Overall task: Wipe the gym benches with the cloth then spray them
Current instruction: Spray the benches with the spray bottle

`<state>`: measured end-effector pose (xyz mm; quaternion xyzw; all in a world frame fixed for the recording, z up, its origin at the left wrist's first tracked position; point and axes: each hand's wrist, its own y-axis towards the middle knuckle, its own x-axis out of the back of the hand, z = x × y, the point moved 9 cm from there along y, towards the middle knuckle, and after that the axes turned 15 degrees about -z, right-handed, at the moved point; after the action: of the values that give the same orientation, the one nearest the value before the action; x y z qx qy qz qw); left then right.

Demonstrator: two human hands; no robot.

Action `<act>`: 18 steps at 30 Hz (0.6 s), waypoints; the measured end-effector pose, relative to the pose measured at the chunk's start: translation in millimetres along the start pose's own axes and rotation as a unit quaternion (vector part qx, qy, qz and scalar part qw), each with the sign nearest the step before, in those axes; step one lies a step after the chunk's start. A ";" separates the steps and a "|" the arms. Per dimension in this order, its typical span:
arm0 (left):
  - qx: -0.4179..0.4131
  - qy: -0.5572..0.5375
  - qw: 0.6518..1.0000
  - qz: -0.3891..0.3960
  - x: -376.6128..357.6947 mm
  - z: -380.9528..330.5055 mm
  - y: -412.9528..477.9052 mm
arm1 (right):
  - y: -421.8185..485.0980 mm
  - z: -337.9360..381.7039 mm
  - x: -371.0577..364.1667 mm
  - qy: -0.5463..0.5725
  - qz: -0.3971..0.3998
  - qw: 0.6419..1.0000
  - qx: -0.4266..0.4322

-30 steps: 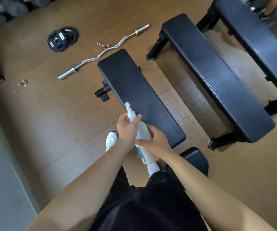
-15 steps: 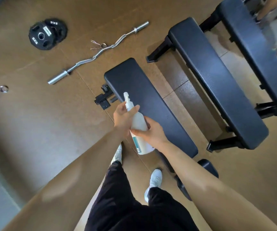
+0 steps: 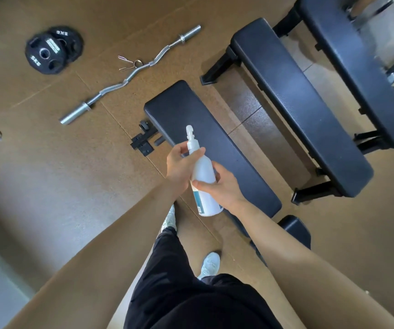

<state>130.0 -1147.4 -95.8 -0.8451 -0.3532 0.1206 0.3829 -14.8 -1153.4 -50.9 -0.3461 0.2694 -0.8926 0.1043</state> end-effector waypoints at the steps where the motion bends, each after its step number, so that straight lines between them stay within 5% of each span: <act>1: -0.009 0.018 1.000 0.000 -4.2 4.4 -7.9 | -7.8 -10.3 5.7 0.015 -0.005 1.000 -0.011; 18: -0.052 0.213 0.963 0.159 -116.7 198.4 -210.9 | -176.7 -258.0 129.2 0.217 -0.130 0.964 -0.085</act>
<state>-154.7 -1019.9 -83.6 -0.9151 -0.1301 -0.0216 0.3812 -284.1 -948.9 -39.3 -0.1840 0.3135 -0.9258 -0.1035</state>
